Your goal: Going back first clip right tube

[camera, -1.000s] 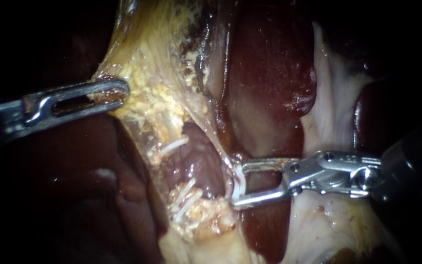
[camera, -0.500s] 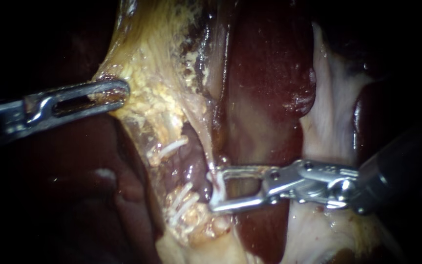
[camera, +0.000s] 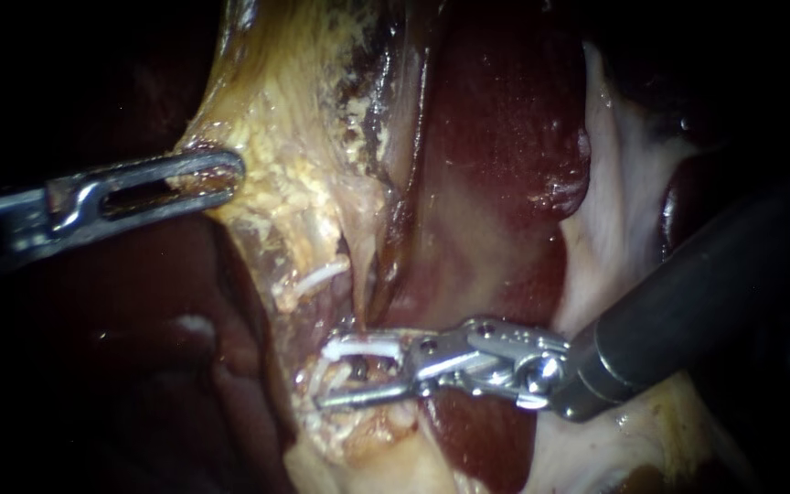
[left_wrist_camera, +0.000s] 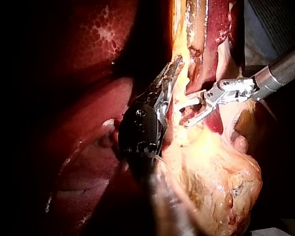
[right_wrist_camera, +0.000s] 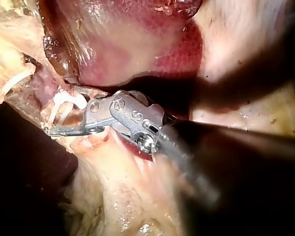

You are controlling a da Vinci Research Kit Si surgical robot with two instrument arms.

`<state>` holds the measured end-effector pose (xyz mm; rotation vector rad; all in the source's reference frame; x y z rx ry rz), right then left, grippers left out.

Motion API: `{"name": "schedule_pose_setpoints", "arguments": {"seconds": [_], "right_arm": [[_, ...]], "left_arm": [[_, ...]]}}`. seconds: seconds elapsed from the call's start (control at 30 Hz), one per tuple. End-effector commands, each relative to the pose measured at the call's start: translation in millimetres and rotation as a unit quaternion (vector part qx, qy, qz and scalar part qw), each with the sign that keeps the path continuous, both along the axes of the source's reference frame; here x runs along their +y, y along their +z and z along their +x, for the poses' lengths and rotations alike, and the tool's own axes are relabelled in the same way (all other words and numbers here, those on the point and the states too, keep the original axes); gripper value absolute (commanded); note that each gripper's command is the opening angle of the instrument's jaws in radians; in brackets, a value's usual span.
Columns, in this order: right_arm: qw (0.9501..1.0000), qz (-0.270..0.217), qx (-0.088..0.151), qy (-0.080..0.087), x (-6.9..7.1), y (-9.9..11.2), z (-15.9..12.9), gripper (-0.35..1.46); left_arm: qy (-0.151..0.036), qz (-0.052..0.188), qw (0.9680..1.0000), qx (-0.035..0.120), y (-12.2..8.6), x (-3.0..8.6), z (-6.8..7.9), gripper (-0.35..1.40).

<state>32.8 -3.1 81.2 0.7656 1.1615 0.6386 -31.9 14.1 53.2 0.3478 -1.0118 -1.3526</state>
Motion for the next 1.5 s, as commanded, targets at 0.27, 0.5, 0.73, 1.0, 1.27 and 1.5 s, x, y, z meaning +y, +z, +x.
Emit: {"name": "schedule_pose_setpoints", "arguments": {"seconds": [0.27, 0.5, 0.73, 1.0, 1.27, 1.5], "right_arm": [[0.9994, -0.032, -0.003, 0.011, 3.1, -2.0, -3.2, 0.60], [0.9989, -0.046, 0.000, 0.007, 3.2, -2.2, -4.7, 0.60], [0.9930, -0.114, 0.025, -0.019, 4.9, -6.8, -8.2, 0.60], [0.9800, -0.191, 0.055, -0.012, 7.8, -11.3, -11.0, 0.60], [0.9730, -0.222, 0.061, -0.019, 7.9, -12.8, -11.1, 0.60], [0.9708, -0.230, 0.064, -0.022, 8.2, -13.9, -11.7, 0.60]], "left_arm": [[0.000, 0.000, 1.0000, 0.000, 0.0, 0.0, 0.0, -0.35], [0.000, 0.000, 1.0000, 0.000, -0.1, -0.1, 0.0, -0.35], [0.000, 0.000, 1.0000, 0.000, -0.2, -0.1, 0.0, -0.35], [0.000, 0.000, 1.0000, 0.000, -0.1, -0.1, 0.0, -0.35], [0.000, 0.000, 1.0000, 0.000, -0.1, -0.1, 0.0, -0.35], [0.000, 0.000, 1.0000, 0.000, 0.1, -0.1, 0.0, -0.35]]}}
